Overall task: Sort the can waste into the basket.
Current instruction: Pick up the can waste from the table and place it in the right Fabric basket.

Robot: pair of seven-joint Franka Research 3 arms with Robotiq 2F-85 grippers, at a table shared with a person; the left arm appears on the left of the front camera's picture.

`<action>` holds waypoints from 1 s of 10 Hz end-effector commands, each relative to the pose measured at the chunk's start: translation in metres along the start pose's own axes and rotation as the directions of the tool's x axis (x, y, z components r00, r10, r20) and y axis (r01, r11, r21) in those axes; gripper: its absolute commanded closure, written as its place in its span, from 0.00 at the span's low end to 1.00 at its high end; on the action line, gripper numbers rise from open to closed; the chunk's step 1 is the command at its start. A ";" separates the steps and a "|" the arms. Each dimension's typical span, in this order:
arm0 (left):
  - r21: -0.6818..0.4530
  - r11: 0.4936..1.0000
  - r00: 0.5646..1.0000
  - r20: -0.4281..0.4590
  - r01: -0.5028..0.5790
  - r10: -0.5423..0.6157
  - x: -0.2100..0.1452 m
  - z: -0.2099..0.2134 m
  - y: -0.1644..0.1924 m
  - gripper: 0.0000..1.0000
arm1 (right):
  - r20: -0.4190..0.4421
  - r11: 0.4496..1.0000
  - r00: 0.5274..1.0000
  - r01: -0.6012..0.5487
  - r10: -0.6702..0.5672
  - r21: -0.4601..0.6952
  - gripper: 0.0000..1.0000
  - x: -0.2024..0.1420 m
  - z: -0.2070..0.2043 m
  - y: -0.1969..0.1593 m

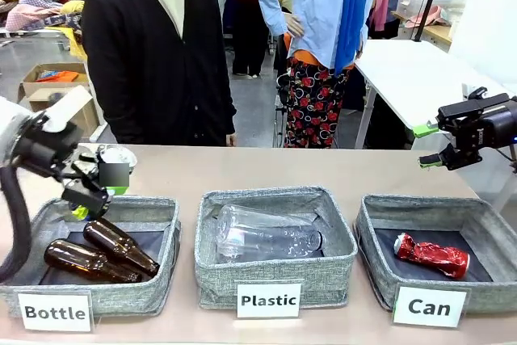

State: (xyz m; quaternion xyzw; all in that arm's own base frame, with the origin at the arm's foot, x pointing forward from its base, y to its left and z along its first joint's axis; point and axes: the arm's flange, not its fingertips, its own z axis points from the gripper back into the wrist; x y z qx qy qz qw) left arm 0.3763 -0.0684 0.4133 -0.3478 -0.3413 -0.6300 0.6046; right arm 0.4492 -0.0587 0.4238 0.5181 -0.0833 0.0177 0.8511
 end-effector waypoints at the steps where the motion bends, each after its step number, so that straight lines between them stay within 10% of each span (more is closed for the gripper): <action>1: -0.008 0.999 0.999 -0.008 -0.035 0.035 0.007 -0.005 0.012 1.00 | -0.004 1.000 1.000 -0.018 0.018 0.006 0.00 0.000 0.002 0.001; 5: -0.007 1.000 1.000 -0.003 -0.015 0.015 0.001 -0.003 0.005 1.00 | 0.000 1.000 1.000 0.000 0.000 0.000 0.00 0.000 0.000 0.000; 10: -0.139 0.964 0.968 -0.079 0.226 -0.238 0.181 -0.150 -0.046 1.00 | -0.004 0.962 1.000 0.010 -0.012 -0.273 0.00 -0.048 0.074 0.019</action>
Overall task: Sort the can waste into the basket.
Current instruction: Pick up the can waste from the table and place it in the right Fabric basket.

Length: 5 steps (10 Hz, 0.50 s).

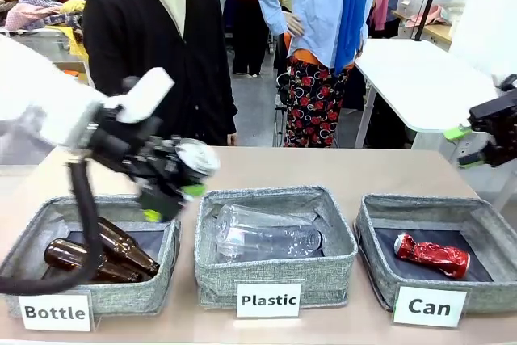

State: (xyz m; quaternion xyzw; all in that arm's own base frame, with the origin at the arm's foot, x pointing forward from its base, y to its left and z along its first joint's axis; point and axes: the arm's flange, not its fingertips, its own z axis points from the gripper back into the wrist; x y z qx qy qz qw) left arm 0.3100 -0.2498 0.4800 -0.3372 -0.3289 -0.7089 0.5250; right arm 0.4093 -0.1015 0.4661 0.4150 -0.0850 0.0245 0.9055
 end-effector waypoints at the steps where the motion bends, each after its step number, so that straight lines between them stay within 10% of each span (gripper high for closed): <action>1: -0.044 0.996 0.988 -0.124 0.083 -0.088 0.063 -0.067 0.028 1.00 | 0.034 0.995 0.998 0.057 -0.055 -0.079 0.00 -0.035 0.025 -0.014; 5: -0.151 0.966 0.926 -0.289 0.209 -0.245 0.177 -0.234 0.062 1.00 | 0.098 0.988 0.995 0.021 -0.005 -0.154 0.00 -0.110 0.079 -0.061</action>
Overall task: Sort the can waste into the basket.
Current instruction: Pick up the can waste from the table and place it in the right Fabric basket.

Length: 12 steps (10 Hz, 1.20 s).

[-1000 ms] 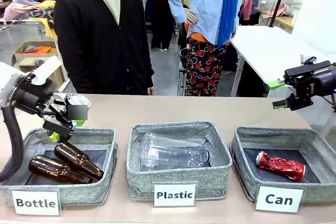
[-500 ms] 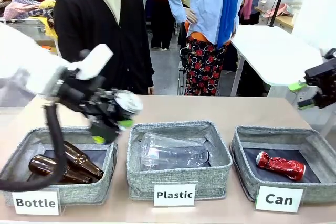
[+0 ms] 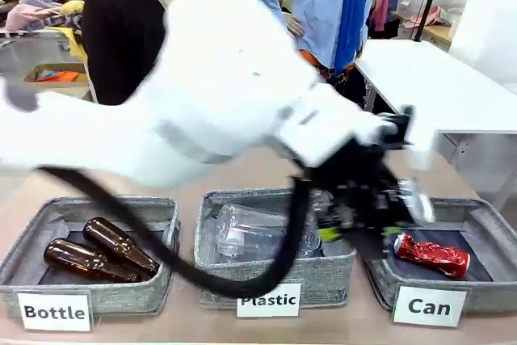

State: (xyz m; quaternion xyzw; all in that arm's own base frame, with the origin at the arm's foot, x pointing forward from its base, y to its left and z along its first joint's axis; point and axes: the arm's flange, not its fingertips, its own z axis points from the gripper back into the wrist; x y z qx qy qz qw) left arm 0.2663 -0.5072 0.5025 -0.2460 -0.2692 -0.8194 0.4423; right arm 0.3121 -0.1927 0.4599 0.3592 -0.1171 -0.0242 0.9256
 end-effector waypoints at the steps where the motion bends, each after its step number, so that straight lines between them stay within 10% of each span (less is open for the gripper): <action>1: -0.007 1.000 0.992 -0.125 -0.014 0.013 0.024 -0.046 0.068 1.00 | 0.017 0.998 1.000 -0.013 0.014 -0.057 0.00 -0.028 0.009 -0.027; 4: 0.072 0.997 0.970 -0.239 -0.035 0.052 0.052 -0.113 0.114 1.00 | 0.105 0.987 0.982 0.159 -0.156 -0.027 0.00 -0.048 0.026 -0.078; 11: 0.151 0.979 0.932 -0.315 -0.135 0.177 0.041 -0.149 0.156 1.00 | 0.039 0.996 0.997 0.063 -0.060 -0.058 0.00 -0.041 0.024 -0.051; 12: 0.139 0.981 0.936 -0.309 -0.133 0.171 0.041 -0.149 0.156 0.64 | 0.039 0.996 0.997 0.063 -0.060 -0.058 0.00 -0.041 0.024 -0.051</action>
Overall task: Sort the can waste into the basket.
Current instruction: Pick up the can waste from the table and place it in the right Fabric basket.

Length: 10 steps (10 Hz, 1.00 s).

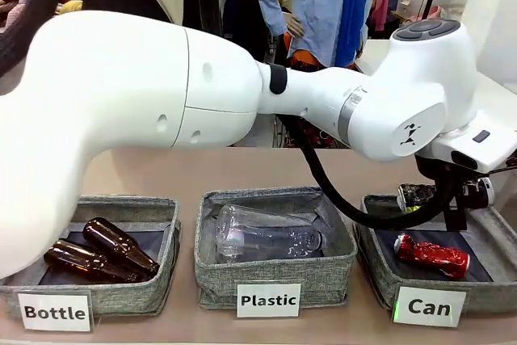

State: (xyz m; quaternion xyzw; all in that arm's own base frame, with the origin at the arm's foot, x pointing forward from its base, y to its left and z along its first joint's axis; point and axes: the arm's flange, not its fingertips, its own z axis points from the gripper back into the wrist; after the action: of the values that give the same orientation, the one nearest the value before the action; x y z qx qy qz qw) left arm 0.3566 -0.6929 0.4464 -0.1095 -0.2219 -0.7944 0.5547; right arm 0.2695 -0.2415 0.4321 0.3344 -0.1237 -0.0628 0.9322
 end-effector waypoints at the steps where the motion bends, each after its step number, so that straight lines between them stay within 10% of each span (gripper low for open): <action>1: 0.003 1.000 1.000 -0.017 0.008 -0.008 0.011 0.002 0.002 0.43 | -0.003 1.000 1.000 0.001 -0.001 0.000 0.00 0.000 0.001 0.002; 2: 0.007 1.000 1.000 -0.014 0.007 -0.007 0.010 0.001 0.001 0.08 | -0.003 1.000 1.000 0.001 -0.001 0.000 0.00 0.000 0.001 0.002; 3: 0.011 1.000 1.000 -0.008 0.013 -0.013 0.009 0.001 0.001 0.00 | -0.003 1.000 1.000 0.001 -0.001 0.000 0.00 0.000 0.001 0.002; 10: -0.005 1.000 1.000 0.022 0.013 -0.013 -0.005 0.015 0.001 0.00 | -0.003 1.000 1.000 0.001 -0.001 0.000 0.00 0.000 0.001 0.002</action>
State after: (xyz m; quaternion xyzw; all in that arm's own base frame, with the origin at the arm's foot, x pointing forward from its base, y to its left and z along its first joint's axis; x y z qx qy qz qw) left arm 0.3594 -0.6906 0.4525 -0.1095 -0.2267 -0.7933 0.5543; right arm 0.2694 -0.2416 0.4321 0.3345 -0.1237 -0.0628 0.9321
